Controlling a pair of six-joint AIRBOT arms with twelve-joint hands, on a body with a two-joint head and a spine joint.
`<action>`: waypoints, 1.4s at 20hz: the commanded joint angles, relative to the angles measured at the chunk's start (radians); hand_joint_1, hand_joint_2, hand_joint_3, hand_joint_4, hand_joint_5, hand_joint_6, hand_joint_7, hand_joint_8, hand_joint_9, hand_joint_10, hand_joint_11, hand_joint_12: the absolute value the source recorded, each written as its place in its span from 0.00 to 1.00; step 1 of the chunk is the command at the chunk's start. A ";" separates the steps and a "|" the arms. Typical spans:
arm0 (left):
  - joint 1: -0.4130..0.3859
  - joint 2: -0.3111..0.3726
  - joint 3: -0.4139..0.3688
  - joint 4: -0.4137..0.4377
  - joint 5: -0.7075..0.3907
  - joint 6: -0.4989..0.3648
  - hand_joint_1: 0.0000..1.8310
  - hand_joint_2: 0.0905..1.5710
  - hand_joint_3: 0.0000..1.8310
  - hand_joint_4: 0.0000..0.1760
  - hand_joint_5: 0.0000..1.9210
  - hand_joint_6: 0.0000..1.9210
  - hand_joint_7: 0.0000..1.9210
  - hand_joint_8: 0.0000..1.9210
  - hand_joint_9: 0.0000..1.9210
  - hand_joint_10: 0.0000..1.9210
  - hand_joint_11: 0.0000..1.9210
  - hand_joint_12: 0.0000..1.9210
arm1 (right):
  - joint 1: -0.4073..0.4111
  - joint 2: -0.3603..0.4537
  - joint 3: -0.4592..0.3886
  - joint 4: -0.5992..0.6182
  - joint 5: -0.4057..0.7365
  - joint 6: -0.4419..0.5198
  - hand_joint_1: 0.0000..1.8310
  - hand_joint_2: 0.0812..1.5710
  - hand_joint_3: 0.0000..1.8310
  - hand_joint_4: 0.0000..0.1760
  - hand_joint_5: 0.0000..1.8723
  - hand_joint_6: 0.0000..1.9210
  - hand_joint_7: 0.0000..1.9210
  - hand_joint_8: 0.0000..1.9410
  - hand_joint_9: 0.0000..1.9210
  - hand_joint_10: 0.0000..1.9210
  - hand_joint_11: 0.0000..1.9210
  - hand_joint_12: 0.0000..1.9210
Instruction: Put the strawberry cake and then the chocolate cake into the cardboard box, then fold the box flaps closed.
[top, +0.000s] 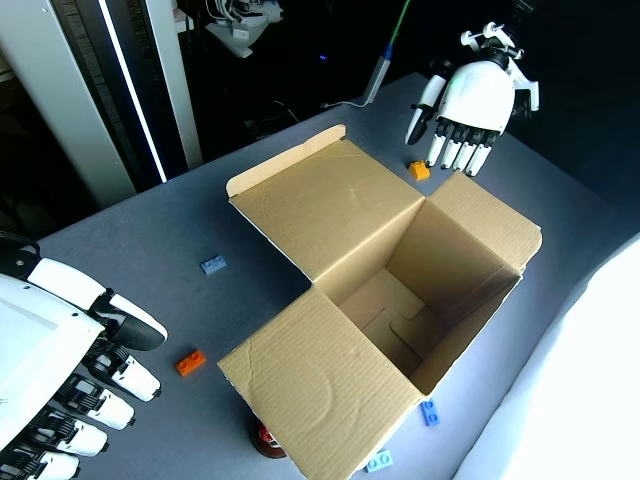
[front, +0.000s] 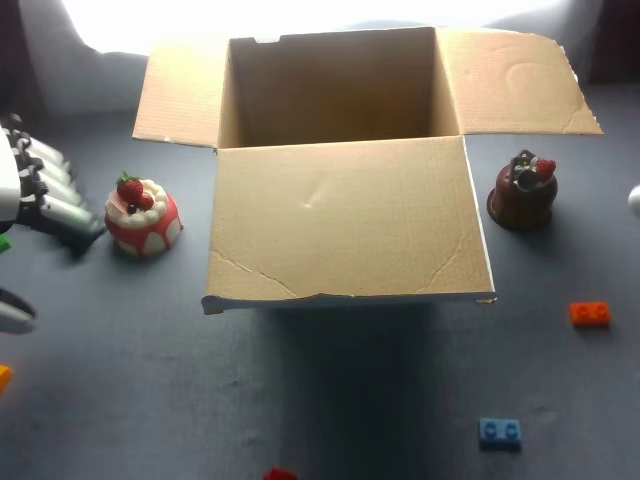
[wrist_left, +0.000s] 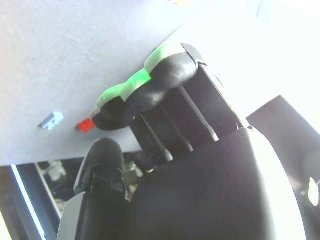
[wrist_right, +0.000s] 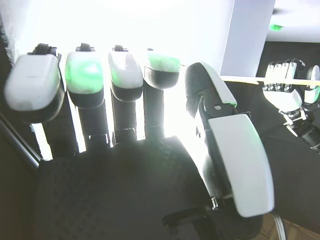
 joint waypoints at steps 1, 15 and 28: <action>-0.013 0.005 0.003 -0.074 -0.033 -0.004 0.20 0.70 0.00 0.07 0.08 0.01 0.08 0.00 0.10 0.02 0.00 0.40 | 0.007 0.016 0.002 0.004 0.115 -0.001 0.13 0.63 0.01 0.14 0.06 0.01 0.06 0.00 0.05 0.01 0.00 0.22; -0.075 0.016 -0.029 0.018 -0.036 -0.058 0.59 0.62 0.00 0.07 0.02 0.00 0.02 0.00 0.03 0.00 0.00 0.18 | -0.004 0.014 0.024 0.096 0.103 -0.026 0.34 0.60 0.00 0.20 0.01 0.00 0.01 0.00 0.03 0.00 0.00 0.13; -0.059 -0.115 0.003 0.043 0.069 -0.074 0.68 0.58 0.00 0.00 0.04 0.00 0.03 0.00 0.03 0.00 0.00 0.15 | -0.025 -0.016 0.080 0.191 0.087 0.054 0.45 0.62 0.00 0.26 0.04 0.00 0.02 0.00 0.03 0.00 0.00 0.19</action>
